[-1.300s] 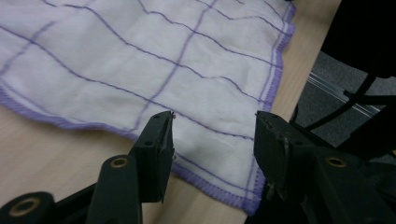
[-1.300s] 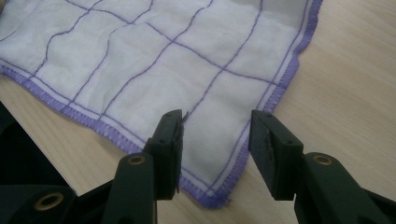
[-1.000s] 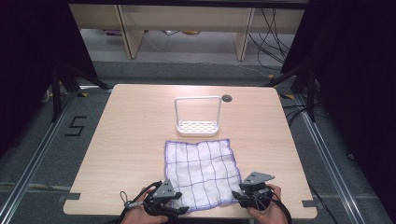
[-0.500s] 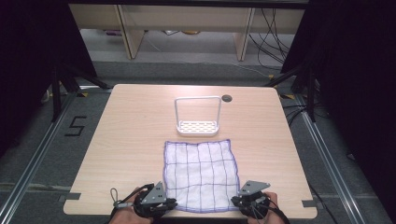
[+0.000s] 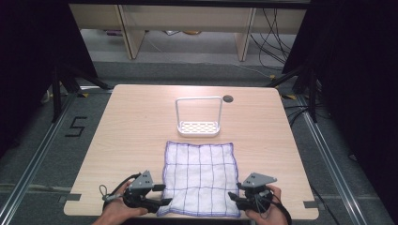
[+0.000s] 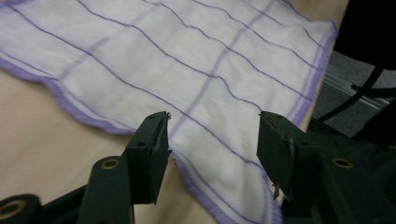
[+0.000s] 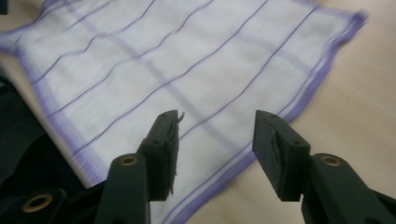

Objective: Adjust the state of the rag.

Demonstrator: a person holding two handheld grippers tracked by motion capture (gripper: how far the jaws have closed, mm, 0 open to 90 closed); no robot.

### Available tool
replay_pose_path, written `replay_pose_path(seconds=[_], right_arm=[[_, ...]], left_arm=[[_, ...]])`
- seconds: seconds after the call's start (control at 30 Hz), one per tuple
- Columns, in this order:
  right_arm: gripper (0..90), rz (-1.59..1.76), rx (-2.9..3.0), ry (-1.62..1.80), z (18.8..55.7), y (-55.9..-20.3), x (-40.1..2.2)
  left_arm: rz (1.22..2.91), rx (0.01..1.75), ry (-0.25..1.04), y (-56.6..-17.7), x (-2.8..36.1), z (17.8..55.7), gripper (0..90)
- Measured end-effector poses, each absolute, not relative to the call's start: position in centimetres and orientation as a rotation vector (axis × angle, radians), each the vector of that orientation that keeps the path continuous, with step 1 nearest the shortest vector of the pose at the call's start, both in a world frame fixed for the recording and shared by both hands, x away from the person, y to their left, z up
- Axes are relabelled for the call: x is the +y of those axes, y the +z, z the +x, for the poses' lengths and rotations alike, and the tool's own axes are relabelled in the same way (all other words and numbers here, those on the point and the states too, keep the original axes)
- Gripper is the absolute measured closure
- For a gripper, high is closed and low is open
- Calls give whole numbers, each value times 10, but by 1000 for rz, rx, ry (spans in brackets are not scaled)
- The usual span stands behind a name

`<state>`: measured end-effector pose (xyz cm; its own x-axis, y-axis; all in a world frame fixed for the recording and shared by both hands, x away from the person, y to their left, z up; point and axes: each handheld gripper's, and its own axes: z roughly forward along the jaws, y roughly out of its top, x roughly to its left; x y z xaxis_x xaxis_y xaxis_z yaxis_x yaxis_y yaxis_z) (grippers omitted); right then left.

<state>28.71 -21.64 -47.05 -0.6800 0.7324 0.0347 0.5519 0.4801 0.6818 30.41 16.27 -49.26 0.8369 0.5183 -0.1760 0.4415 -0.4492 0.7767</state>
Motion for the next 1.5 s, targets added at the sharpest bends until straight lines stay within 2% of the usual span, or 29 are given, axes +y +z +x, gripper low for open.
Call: replay_pose_path(seconds=[0.07,0.1,0.2,0.23,0.27,0.3,0.37,0.47,0.7,0.97,1.27,1.37,1.47,1.5], right_arm=[[503,1094,2446,1009,294,-469,-219],[485,1135,2403,1035,316,-466,-223],[484,1178,2376,1025,346,-465,-224],[485,1162,2364,1023,357,-466,-225],[485,1162,2364,1023,357,-466,-225],[484,1200,2351,1001,374,-466,-224],[485,1214,2338,979,389,-467,-223],[485,1221,2326,956,408,-469,-222],[475,1286,2322,926,437,-473,-220],[473,1287,2343,887,460,-485,-215],[474,1333,2377,831,466,-494,-204],[480,1331,2378,824,466,-497,-203],[502,1355,2380,823,465,-499,-201],[522,1356,2375,839,465,-499,-200]], left_arm=[[2095,719,133,-489,166,312,422],[2057,782,194,-485,170,327,420],[2060,806,213,-481,175,346,413],[2026,861,224,-480,178,364,410],[2026,861,224,-480,178,364,404],[1991,925,227,-480,176,378,396],[2012,917,234,-479,176,384,390],[2044,958,283,-482,172,407,376],[2072,1008,266,-494,164,439,378],[2093,1027,264,-498,156,457,401],[2139,1022,241,-508,152,466,431],[2159,1001,254,-510,150,467,478],[2152,985,251,-511,150,467,584],[2155,978,257,-511,149,466,584]])
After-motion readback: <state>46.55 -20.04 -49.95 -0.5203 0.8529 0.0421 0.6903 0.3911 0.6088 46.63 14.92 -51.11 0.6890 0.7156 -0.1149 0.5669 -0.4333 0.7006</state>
